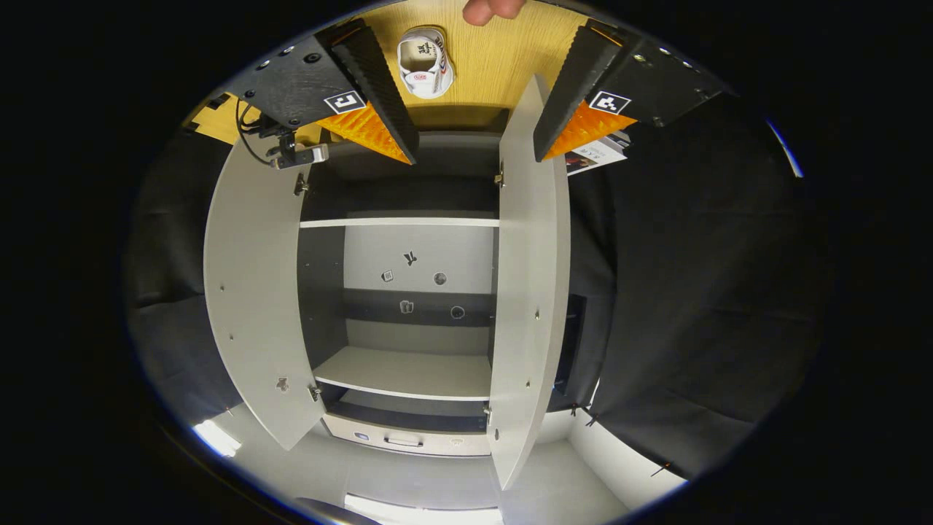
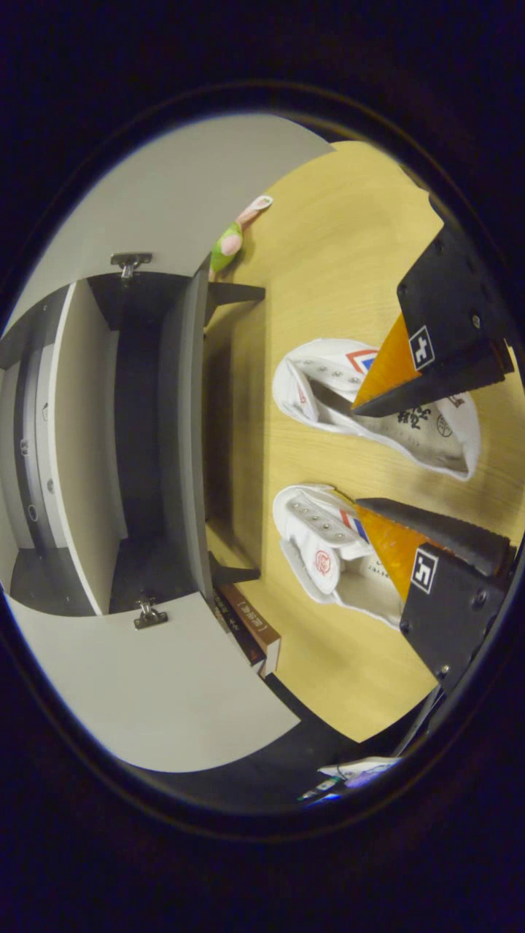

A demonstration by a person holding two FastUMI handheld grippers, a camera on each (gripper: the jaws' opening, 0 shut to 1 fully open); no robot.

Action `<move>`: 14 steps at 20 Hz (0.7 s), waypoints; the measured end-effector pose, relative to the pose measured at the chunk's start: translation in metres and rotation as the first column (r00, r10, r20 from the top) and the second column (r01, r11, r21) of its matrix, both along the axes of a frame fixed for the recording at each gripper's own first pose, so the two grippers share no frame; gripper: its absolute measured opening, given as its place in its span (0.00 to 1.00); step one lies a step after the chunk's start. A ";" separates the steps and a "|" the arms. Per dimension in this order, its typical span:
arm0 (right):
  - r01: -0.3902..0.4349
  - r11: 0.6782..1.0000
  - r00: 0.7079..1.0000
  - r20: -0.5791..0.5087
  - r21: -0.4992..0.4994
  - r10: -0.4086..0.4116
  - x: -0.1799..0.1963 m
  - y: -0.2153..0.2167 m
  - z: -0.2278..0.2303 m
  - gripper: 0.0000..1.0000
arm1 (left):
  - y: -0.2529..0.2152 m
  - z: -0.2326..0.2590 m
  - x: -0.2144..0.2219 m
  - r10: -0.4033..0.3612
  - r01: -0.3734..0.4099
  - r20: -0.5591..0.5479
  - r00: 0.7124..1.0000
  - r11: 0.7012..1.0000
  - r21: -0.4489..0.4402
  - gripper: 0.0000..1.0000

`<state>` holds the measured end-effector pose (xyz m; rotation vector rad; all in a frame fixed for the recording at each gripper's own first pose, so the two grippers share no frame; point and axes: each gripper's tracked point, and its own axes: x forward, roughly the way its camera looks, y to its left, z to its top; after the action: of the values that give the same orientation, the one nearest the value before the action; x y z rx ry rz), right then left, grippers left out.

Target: Grab one shoe with the right hand and put it into the shoe cabinet, grab the other shoe with the left hand and put it into the shoe cabinet; then close the right door with the right hand and the left door with the left hand.

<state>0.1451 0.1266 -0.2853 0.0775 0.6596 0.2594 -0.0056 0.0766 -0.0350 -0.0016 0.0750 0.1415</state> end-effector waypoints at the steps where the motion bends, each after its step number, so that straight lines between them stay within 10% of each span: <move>1: 0.004 1.000 1.000 -0.008 0.003 -0.004 0.006 0.000 -0.003 0.66 | 0.000 0.000 0.001 0.001 -0.001 0.000 1.000 1.000 -0.003 0.95; 4: 0.043 0.999 0.999 -0.026 -0.015 -0.044 0.021 -0.007 -0.014 0.49 | 0.003 -0.002 0.000 0.007 -0.007 -0.005 1.000 1.000 -0.007 0.95; 8: 0.053 0.998 0.999 -0.006 -0.039 -0.054 0.029 -0.012 -0.022 0.01 | 0.012 -0.004 0.004 0.026 -0.026 -0.007 1.000 1.000 -0.001 0.95; 9: 0.044 0.998 0.999 0.016 -0.052 -0.044 0.029 -0.014 -0.023 0.12 | 0.012 -0.005 0.004 0.028 -0.028 -0.007 1.000 1.000 -0.002 0.95; 14: 0.072 0.996 0.995 0.078 -0.051 -0.068 0.030 -0.017 -0.017 0.03 | 0.013 -0.011 0.005 0.030 -0.030 -0.023 0.999 1.000 -0.009 0.95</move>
<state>0.1752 0.1095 -0.3019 0.0385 0.5862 0.1758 -0.0007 0.0895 -0.0463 -0.0102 0.0984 0.1713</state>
